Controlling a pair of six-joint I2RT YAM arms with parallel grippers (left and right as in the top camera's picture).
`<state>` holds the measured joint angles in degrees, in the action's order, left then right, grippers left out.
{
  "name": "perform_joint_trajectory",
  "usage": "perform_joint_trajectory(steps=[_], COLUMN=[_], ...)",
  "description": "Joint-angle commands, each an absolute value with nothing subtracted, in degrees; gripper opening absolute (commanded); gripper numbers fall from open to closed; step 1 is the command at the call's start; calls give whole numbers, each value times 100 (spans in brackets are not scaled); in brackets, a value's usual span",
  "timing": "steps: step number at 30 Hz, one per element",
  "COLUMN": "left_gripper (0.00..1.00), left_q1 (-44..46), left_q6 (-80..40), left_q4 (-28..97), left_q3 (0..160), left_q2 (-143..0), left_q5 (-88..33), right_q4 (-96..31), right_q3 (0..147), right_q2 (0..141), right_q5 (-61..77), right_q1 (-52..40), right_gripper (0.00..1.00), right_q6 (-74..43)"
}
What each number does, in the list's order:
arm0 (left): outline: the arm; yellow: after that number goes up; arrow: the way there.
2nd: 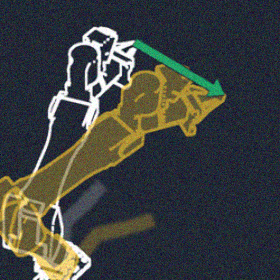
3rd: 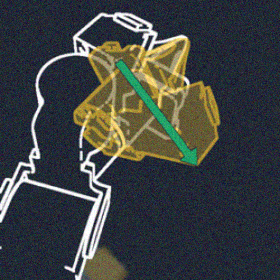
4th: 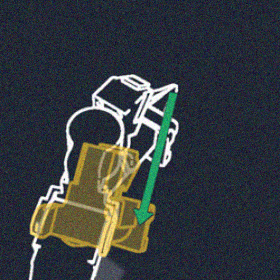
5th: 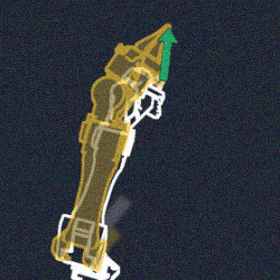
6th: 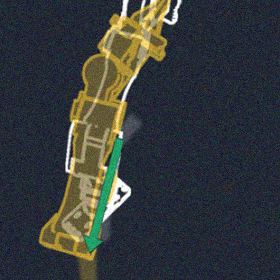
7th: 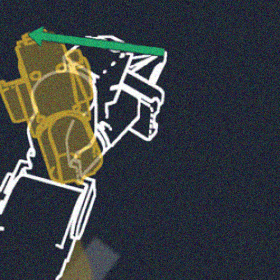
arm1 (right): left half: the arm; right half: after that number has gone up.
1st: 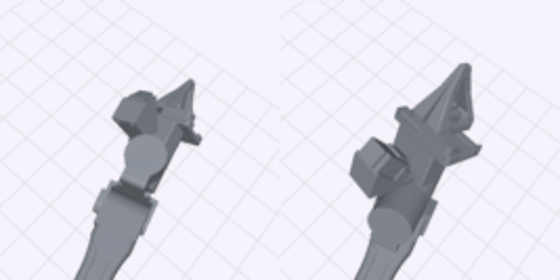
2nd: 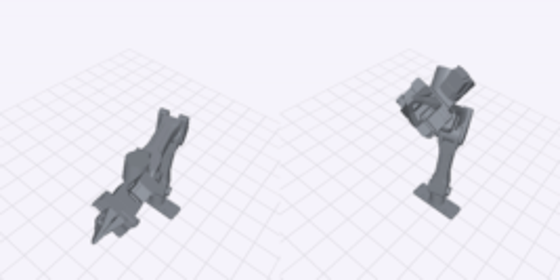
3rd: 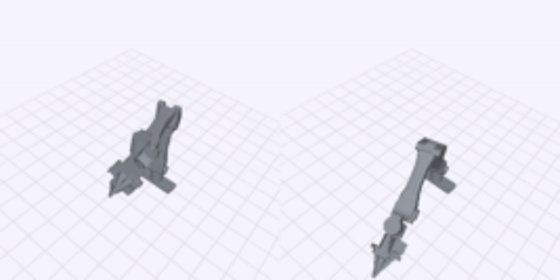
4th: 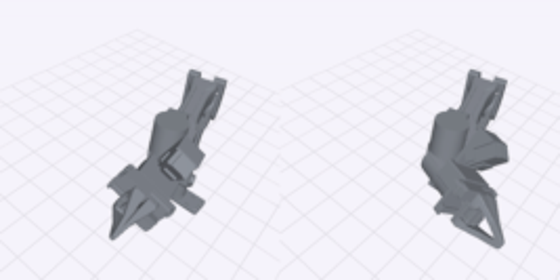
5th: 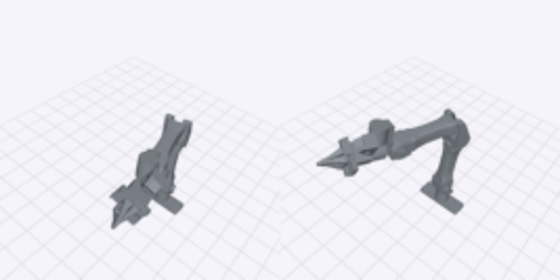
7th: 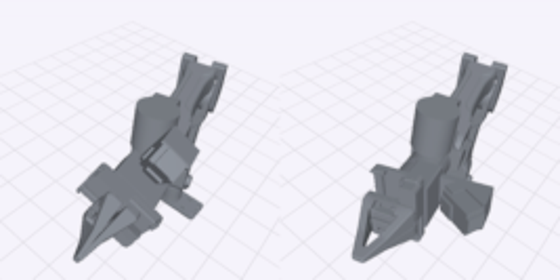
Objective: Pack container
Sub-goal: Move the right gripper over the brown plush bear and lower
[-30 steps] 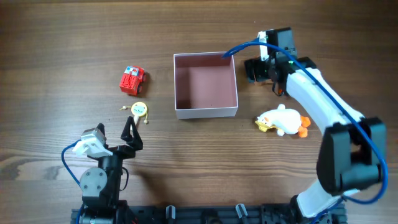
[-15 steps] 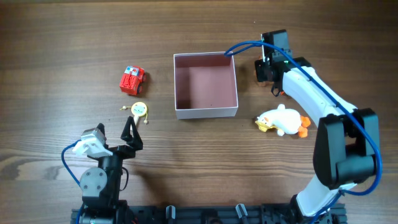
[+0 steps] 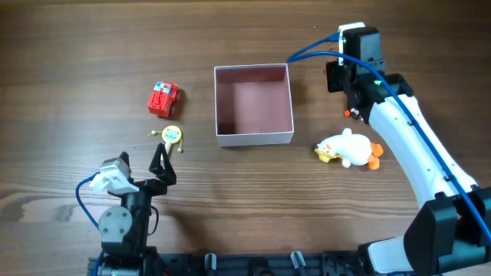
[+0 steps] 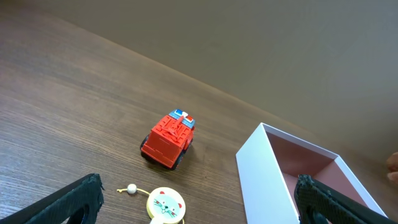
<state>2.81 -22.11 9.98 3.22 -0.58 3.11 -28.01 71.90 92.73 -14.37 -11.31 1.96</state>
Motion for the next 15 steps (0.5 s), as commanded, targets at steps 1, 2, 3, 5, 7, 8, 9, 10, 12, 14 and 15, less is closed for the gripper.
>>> perform_joint_trajectory(steps=[1, 2, 3, 5, 7, 8, 9, 10, 12, 14, 15], left_gripper=[100, 100, 100, 100, 100, 100, 100, 100, 100, 100, 100], left_q1=[233, 233, 233, 233, 233, 233, 233, 233, 233, 233, 233], left_q6=[-2102, -2102, -2102, -2102, -2102, -2102, -2102, -2102, -2102, -2102, -2102], left_q4=[969, 969, 969, 969, 969, 969, 969, 969, 969, 969, 969], left_q3=[292, 292, 292, 292, 292, 292, 292, 292, 292, 292, 292], left_q2=[-38, -38, -38, -38, -38, -38, -38, -38, -38, -38, -38], left_q5=[344, 346, 346, 346, 346, 344, 346, 346, 344, 346, 346], right_q4=[-2969, -3020, -3022, -3004, -2902, -2858, -2853, -2856, -2838, -2812, -2808], right_q3=[7266, 7231, 7181, 7035, 6853, 6792, 6748, 6735, 6735, 6735, 6735], right_q2=[9332, 9358, 9371, 9441, 9592, 9662, 9762, 9835, 9985, 10040, 10040], right_q5=[-926, -766, -674, -589, -591, -589, -591, -591, -591, -591, -591], right_q1=[-1129, -1129, -1129, -1129, -1129, -1129, -1129, -1129, -1129, -1129, -1129], right_gripper=[4, 4, 4, 4, 4, 4, 4, 4, 4, 4, 4], right_q6=[-21, -38, -67, -244, -346, -342, -340, -340, -340, -338, -336])
